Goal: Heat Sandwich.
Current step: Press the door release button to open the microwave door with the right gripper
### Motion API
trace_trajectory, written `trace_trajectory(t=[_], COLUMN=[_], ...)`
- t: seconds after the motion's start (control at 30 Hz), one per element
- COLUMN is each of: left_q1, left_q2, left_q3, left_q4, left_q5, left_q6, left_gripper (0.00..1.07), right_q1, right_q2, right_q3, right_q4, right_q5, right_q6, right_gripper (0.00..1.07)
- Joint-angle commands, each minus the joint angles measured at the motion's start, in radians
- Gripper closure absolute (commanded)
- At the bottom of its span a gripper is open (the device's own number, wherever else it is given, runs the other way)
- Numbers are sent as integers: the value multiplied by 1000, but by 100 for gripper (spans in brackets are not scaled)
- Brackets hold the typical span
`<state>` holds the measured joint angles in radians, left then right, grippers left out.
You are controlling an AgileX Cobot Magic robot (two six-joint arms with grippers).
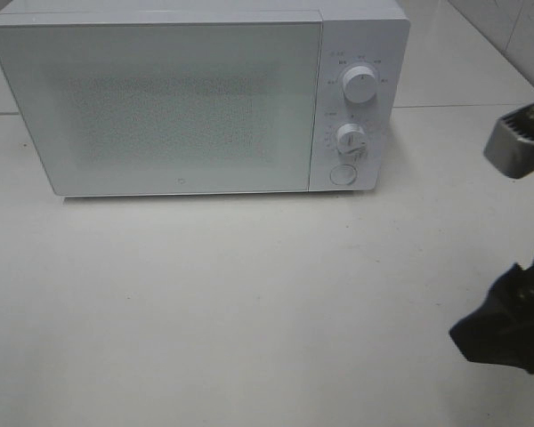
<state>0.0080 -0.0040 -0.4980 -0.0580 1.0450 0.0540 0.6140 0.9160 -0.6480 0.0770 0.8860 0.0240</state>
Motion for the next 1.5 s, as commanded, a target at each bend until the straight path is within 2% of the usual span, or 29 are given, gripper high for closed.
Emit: trace_trajectory(t=[0.03,0.37,0.57,0.8,0.83,1.0,1.3,1.5], left_q1=[4,4,4,4,4,4,4,4], left_q2=[-23,-23,-23,-23,-23,-23,-23,-23], left_q3=[3,3,3,3,3,3,3,3], left_q4=[-2,-2,-2,-2,-2,-2,-2,-2], left_q5=[-9,-9,-9,-9,-9,-9,-9,-9], left_q6=[-4,-4,-4,-4,-4,-4,-4,-3], left_gripper=[10,10,10,10,10,10,10,10], right_q1=[1,1,-2,-172,-172,-316,-420,-429], right_q2=[-102,-392,-522,-635,-635,-759,-893,-947], right_q3=[-13,-11,34,82,82,139,142,142], right_q4=[-37,-50,-104,-106,-106,-114,-114,-116], right_q5=[101,243,254,234,234,153,149,149], right_q6=[-13,-12,27,49,49,43,44,44], right_gripper=[31,31,31,31,31,31,31,31])
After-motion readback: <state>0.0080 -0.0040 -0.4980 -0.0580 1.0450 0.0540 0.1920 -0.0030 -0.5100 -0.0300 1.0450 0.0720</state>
